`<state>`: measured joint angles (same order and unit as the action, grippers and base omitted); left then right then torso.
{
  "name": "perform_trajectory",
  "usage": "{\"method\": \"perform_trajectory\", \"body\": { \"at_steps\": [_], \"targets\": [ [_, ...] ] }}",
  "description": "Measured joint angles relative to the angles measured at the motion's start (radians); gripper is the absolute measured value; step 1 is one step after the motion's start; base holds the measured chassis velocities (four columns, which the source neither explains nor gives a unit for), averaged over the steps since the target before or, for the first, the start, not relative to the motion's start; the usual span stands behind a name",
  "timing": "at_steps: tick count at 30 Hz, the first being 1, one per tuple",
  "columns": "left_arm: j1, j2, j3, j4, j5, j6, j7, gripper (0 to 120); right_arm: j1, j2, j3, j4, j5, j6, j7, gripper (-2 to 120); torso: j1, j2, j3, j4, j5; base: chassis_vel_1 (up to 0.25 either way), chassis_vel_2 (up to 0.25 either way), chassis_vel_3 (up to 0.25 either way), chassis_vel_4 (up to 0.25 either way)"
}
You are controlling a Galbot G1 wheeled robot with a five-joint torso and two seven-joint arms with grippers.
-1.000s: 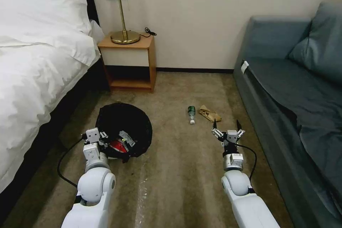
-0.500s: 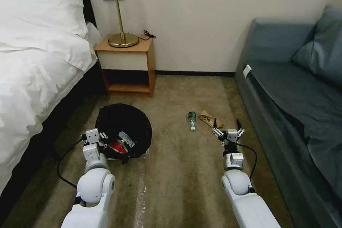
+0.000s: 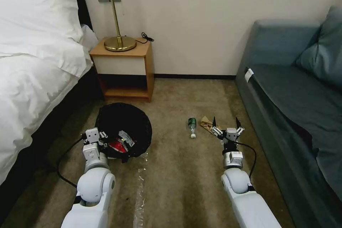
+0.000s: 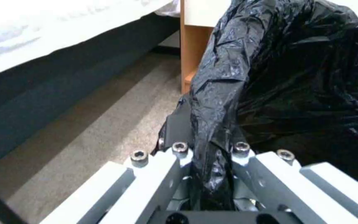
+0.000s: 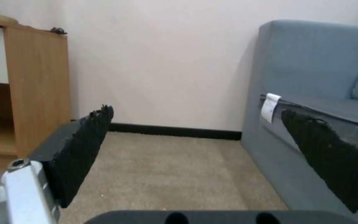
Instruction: Pick up the trash bin, then pick up the garbage on the floor and place it into the trash bin.
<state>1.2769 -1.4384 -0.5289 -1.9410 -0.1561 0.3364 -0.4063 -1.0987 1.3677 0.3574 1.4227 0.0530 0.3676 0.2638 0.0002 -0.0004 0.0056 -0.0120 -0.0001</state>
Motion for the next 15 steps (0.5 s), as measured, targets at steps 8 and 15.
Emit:
{"method": "perform_trajectory", "body": {
  "at_steps": [8, 15],
  "targets": [
    [0.005, -0.002, 0.002, 0.001, 0.003, 0.0, 0.0, 3, -0.002, -0.002, 0.0, -0.001, 0.001, 0.0, 0.001, 100, 0.0, 0.0, 0.0, 0.0, -0.0001, -0.075, 0.082, 0.085, -0.089],
    [0.009, 0.0, 0.001, -0.003, 0.004, 0.0, 0.0, 3, -0.003, 0.003, -0.001, -0.004, 0.002, 0.0, 0.005, 100, 0.0, 0.0, 0.0, 0.0, -0.0001, -0.079, 0.066, 0.08, -0.072]
  ]
}}
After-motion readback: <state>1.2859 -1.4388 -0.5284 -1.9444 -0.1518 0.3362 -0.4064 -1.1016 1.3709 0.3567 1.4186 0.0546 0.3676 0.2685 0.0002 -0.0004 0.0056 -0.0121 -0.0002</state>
